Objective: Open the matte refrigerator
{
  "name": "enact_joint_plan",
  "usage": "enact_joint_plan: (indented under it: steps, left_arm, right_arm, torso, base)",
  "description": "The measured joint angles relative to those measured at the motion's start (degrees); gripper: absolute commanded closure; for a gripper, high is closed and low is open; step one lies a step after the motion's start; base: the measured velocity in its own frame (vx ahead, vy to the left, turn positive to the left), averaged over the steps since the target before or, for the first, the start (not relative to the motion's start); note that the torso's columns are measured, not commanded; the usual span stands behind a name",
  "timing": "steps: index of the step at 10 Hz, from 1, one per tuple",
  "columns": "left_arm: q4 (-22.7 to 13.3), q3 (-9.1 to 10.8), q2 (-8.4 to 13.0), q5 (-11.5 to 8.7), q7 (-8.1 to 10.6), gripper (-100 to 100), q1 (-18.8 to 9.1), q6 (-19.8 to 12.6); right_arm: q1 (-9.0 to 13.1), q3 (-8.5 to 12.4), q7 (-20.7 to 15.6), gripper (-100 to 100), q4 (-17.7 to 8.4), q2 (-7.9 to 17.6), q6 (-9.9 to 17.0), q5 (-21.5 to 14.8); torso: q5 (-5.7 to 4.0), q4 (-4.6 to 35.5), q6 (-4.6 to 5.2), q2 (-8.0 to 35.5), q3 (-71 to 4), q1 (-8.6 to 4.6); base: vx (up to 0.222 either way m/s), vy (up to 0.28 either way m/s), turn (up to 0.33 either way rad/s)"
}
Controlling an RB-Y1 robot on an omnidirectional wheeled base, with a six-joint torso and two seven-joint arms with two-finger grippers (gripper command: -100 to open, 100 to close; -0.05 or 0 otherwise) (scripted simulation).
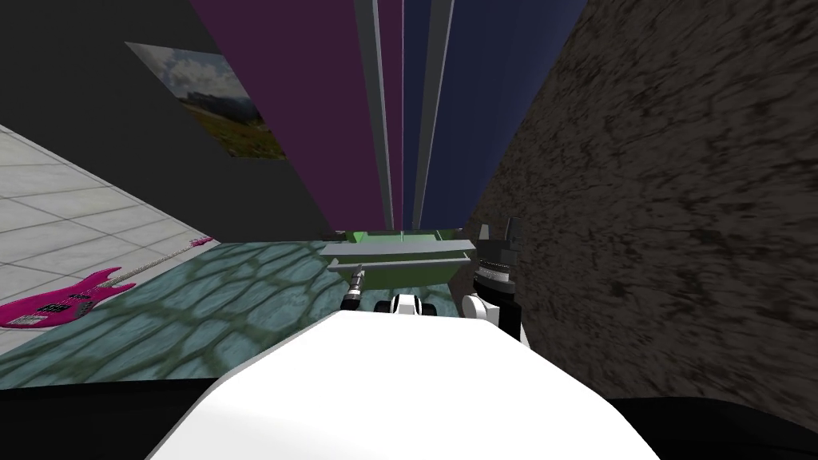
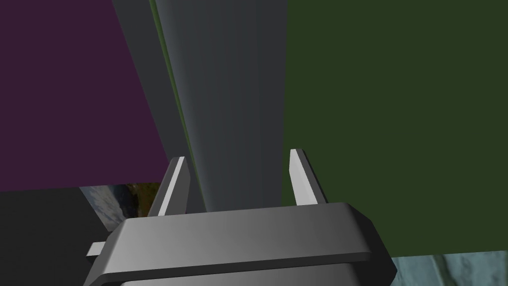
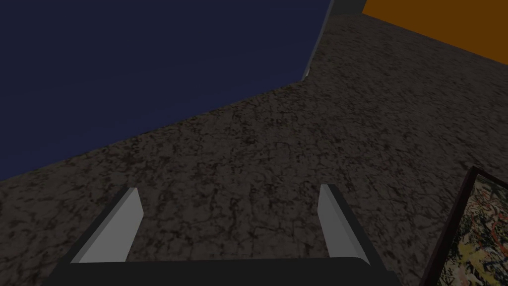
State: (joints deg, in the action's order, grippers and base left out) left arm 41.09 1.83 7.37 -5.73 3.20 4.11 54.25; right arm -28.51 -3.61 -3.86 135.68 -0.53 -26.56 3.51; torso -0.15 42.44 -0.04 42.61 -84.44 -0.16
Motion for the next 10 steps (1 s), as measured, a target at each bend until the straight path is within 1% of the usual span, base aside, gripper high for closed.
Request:
enact_joint_plan:
  steps: [3, 5, 6, 7, 8, 9, 10]
  left_arm:
    - [1.40, -0.46, 0.19, 0.17, 0.35, 100, 0.99, -0.22]
    - [1.42, -0.62, 0.31, 0.21, 0.55, 100, 1.43, -0.30]
    - [1.74, -0.73, 0.42, 0.24, 0.66, -100, 1.74, -0.33]
    - [1.31, -0.52, 0.80, 0.11, 0.85, -100, 0.26, -1.07]
    - [3.00, -0.46, 1.18, 0.06, 1.09, -100, 0.31, -2.75]
    - [3.93, -0.41, 1.56, 0.01, 1.38, -100, 0.13, -4.30]
    - [2.76, -0.20, 2.22, -0.14, 1.85, -100, -1.55, -5.02]
  right_arm:
    - [0.01, 0.00, 0.00, 0, -0.01, 0.00, 0.00, 0.00]
    - [0.00, 0.00, 0.00, 0, 0.00, 0.00, 0.00, 0.00]
    - [0.00, 0.00, 0.00, 0, 0.00, 0.00, 0.00, 0.00]
    - [0.00, -0.01, 0.00, 0, 0.00, 0.00, 0.00, 0.00]
    - [0.00, 0.00, 0.00, 0, 0.00, 0.00, 0.00, 0.00]
    - [-0.01, 0.00, 0.00, 0, 0.00, 0.00, 0.00, 0.00]
    - [-0.01, 0.00, 0.00, 0, 0.00, 0.00, 0.00, 0.00]
  torso:
    - [-0.09, 0.14, -0.09, 0.08, 0.06, 0.07]
    - [-0.12, 0.10, 0.03, -0.34, -0.17, -0.02]
    - [-0.07, 0.01, 0.03, -0.23, -0.15, -0.07]
    - [0.02, -0.05, 0.07, -0.23, -0.09, -0.03]
    - [0.12, -0.16, 0.04, -0.44, -0.20, 0.15]
    - [0.12, -0.14, 0.05, -0.53, -0.26, 0.21]
    - [0.10, -0.11, 0.05, -0.40, -0.19, 0.18]
  base:
    - [-0.203, -0.033, 0.023]
    - [-0.113, -0.035, 0.022]
    - [-0.148, -0.048, 0.022]
    - [-0.072, -0.028, -0.009]
    - [-0.045, -0.023, 0.005]
    - [-0.067, -0.028, 0.009]
    - [-0.087, -0.037, 0.011]
